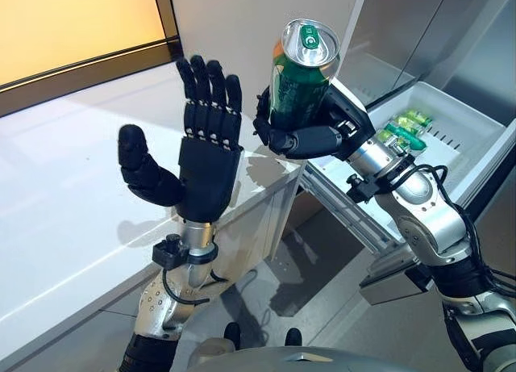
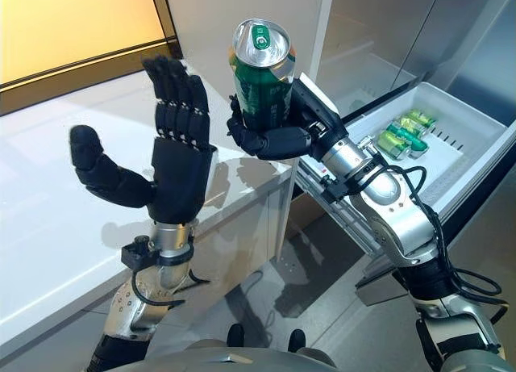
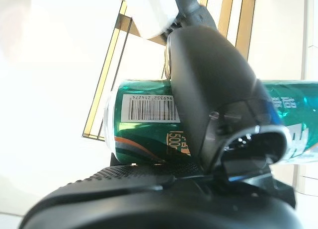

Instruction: Put drinks into fridge and close the fridge

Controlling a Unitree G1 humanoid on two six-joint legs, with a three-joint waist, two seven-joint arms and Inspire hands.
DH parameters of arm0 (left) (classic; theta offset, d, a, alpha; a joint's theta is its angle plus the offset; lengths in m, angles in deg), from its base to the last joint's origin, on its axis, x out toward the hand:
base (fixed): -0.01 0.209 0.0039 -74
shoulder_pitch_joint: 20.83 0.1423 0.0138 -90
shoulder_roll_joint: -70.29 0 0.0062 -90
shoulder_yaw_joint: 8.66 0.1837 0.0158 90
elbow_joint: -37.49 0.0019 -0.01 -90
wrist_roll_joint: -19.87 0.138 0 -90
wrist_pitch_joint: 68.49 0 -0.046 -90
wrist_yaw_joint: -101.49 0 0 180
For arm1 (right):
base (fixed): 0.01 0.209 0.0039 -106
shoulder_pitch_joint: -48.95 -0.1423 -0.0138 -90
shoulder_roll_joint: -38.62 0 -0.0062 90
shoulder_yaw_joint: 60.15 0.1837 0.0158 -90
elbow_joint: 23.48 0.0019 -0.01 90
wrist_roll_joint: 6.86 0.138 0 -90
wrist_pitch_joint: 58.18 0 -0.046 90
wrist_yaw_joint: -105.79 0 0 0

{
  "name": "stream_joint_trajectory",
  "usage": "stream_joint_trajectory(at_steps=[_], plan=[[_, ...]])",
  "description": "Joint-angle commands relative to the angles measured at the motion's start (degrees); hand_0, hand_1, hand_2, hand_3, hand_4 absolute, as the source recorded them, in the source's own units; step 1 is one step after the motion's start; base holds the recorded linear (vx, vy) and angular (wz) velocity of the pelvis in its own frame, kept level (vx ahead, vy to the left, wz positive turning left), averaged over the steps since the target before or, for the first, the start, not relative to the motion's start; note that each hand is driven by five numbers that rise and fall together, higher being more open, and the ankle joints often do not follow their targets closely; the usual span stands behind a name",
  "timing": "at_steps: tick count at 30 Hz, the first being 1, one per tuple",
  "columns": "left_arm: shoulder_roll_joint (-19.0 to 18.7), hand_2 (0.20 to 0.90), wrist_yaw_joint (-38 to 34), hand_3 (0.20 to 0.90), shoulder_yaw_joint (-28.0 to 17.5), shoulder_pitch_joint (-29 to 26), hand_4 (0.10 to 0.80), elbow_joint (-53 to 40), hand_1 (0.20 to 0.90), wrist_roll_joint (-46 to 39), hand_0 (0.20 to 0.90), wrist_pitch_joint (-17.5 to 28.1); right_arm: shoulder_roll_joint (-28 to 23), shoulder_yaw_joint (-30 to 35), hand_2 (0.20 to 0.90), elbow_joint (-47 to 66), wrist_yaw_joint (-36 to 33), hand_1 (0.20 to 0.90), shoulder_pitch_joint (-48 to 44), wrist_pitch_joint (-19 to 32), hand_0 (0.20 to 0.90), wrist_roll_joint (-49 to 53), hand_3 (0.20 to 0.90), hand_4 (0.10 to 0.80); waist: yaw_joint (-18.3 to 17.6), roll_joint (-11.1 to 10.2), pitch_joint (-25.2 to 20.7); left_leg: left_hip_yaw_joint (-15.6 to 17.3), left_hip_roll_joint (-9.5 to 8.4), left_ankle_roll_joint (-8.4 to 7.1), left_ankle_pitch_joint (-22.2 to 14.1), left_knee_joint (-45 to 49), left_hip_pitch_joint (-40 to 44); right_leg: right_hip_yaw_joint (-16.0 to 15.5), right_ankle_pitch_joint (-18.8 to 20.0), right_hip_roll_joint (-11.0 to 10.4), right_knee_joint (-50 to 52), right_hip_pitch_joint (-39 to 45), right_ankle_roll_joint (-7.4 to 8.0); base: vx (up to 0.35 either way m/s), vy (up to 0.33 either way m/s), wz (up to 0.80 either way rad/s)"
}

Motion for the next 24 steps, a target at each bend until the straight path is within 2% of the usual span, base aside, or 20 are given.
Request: stream_joint_trajectory(at_steps=[1, 5, 6, 8, 10, 13, 16, 20, 23, 24], plan=[[-1.8, 0.900, 6.6, 0.900, 1.3, 0.1, 0.800, -0.5, 0.900, -0.5, 0.900, -10.3, -1.4, 12.5, 0.300, 2.9, -1.6, 0.300, -5.0, 8.7, 0.300, 3.2, 0.200, 0.100, 0.0, -1.1, -5.3, -2.1, 0.07, -1.40, -7.0, 0.1, 1.0, -1.5, -3.3, 0.5, 0.6, 1.8, 2.16, -0.013, 0.012, 0.04], [-3.5, 0.900, 5.2, 0.900, 1.0, 2.6, 0.800, 3.1, 0.900, -0.5, 0.900, -13.1, -2.6, 12.8, 0.300, 2.5, -0.4, 0.300, -4.3, 9.6, 0.300, 4.2, 0.200, 0.100, -0.1, -1.1, -5.1, -1.6, 0.21, -1.50, -7.0, 0.1, 0.9, -1.6, -3.2, 0.4, 0.6, 1.6, 2.29, -0.008, 0.020, 0.07], [-3.4, 0.900, 5.8, 0.900, 0.8, 3.0, 0.800, 4.2, 0.900, 1.9, 0.900, -13.3, -2.9, 12.9, 0.300, 2.6, -0.2, 0.300, -4.1, 9.5, 0.300, 4.5, 0.200, 0.100, -0.2, -1.1, -5.0, -1.5, 0.20, -1.49, -7.1, 0.1, 0.9, -1.6, -3.2, 0.4, 0.6, 1.6, 2.34, -0.001, 0.049, 0.05], [-2.4, 0.900, 12.6, 0.900, 0.6, 5.2, 0.800, 12.8, 0.900, 13.2, 0.900, -13.0, -3.6, 13.1, 0.300, 2.3, 1.3, 0.300, -3.7, 9.7, 0.300, 5.8, 0.200, 0.100, -0.4, -1.0, -4.8, -1.1, 0.22, -1.47, -7.0, 0.1, 0.8, -1.5, -3.1, 0.3, 0.6, 1.5, 2.44, -0.003, 0.055, 0.00], [-1.3, 0.900, 18.0, 0.900, -2.0, 7.0, 0.800, 23.4, 0.900, 23.9, 0.900, -12.5, -4.9, 13.5, 0.300, 2.0, 3.7, 0.300, -2.9, 9.2, 0.300, 8.2, 0.200, 0.100, -0.6, -0.9, -4.7, -0.8, 0.19, -1.41, -6.9, 0.1, 0.7, -1.5, -3.0, 0.2, 0.6, 1.2, 2.59, 0.007, 0.065, -0.01], [-0.6, 0.900, 22.5, 0.900, -5.8, 8.5, 0.800, 35.3, 0.900, 39.4, 0.900, -7.5, -6.5, 14.1, 0.300, 2.5, 7.4, 0.300, -1.4, 7.1, 0.300, 12.8, 0.200, 0.100, -0.8, -0.9, -4.8, -0.4, 0.24, -1.47, -7.5, 0.1, 0.8, -1.4, -3.5, 0.1, 0.6, 1.3, 2.96, 0.018, 0.060, -0.08], [-0.4, 0.900, 21.4, 0.900, -8.4, 9.3, 0.800, 42.2, 0.900, 46.8, 0.900, -3.8, -7.8, 14.5, 0.300, 3.9, 11.0, 0.300, 0.8, 5.5, 0.300, 15.6, 0.200, 0.100, -1.2, -1.0, -5.1, -0.1, 0.23, -1.42, -7.5, 0.1, 0.6, -1.3, -3.5, -0.1, 0.6, 1.0, 3.23, 0.010, 0.057, -0.14], [-1.1, 0.900, 17.1, 0.900, -10.1, 8.6, 0.800, 48.3, 0.900, 49.3, 0.900, 0.9, -9.3, 15.6, 0.300, 5.8, 14.1, 0.300, 3.1, 4.0, 0.300, 18.2, 0.200, 0.100, -2.0, -1.4, -5.2, 0.5, 0.08, -1.29, -7.5, 0.1, 0.4, -0.8, -3.2, -0.1, 0.6, 0.6, 3.47, 0.014, 0.051, -0.08], [-1.7, 0.900, 13.5, 0.900, -9.0, 7.7, 0.800, 51.6, 0.900, 51.5, 0.900, 6.8, -10.1, 16.9, 0.300, 6.9, 15.3, 0.300, 4.0, 3.5, 0.300, 19.7, 0.200, 0.100, -2.9, -1.7, -5.3, 1.3, 0.01, -1.16, -7.7, 0.1, 0.4, -0.2, -2.9, 0.0, 0.6, 0.3, 3.68, 0.003, 0.037, -0.07], [-1.8, 0.900, 13.1, 0.900, -8.8, 7.7, 0.800, 51.8, 0.900, 51.6, 0.900, 7.2, -10.2, 17.1, 0.300, 7.0, 15.5, 0.300, 4.2, 3.5, 0.300, 19.9, 0.200, 0.100, -3.0, -1.8, -5.3, 1.4, 0.00, -1.14, -7.7, 0.1, 0.4, -0.1, -2.9, 0.0, 0.6, 0.2, 3.70, -0.003, 0.035, -0.08]])
